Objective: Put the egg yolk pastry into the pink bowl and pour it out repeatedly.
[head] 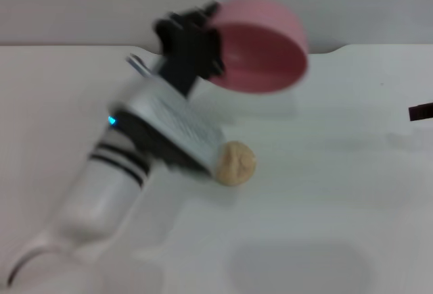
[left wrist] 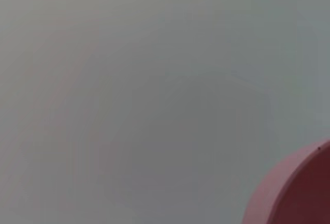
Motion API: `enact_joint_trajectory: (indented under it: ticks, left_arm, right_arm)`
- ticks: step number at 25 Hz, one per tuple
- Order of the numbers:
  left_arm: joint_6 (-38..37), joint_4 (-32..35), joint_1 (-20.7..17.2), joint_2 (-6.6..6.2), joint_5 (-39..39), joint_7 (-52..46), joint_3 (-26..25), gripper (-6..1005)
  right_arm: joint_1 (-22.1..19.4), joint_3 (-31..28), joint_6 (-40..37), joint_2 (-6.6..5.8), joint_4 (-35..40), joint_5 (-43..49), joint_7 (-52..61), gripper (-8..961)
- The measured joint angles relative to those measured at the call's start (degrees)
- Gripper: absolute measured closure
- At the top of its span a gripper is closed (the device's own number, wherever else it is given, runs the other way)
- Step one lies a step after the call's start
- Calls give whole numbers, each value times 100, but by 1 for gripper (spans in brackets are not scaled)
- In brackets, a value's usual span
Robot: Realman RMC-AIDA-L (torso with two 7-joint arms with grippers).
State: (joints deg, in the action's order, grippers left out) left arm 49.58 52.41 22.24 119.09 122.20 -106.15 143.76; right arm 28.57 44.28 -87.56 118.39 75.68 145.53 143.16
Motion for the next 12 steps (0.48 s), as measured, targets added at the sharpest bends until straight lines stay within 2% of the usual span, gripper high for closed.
enact_joint_trajectory:
  ticks: [1,2,3,6,8,10,11,12]
  left_arm:
    - [-394,394,-11,-42,-662,-379,-474,1000]
    - [-602,532,-36,-53,-860,-430,-673,1000]
    - [-1026,796,-88,-80,-1106,-453,-1114,1000]
    - [-3068,1315,-194,-90,-1589,-514,-2830,1001]
    - [-4936,1281,-54,-91,-1765,-740,-4106,1001]
    - [-6792,954,247,-121,-1789,-1140,-5337,1001]
    - [-7373,807,366,-137,-1761,-1295,-5752,1001]
    - [-8864,439,669,-205,-1485,-1772,-6796,1001]
  right_arm:
    - [12,19,0,0,-29,-2,-5,396]
    - [39,39,1,-3,-79,-3,-36,396]
    - [84,50,3,-4,-146,-4,-92,396]
    - [239,61,7,-5,-343,-9,-238,396]
    - [384,80,6,-4,-532,-19,-321,396]
    - [516,106,17,-3,-714,-37,-416,396]
    - [582,115,31,-3,-809,-51,-485,396]
    - [644,120,45,-2,-901,-64,-553,396]
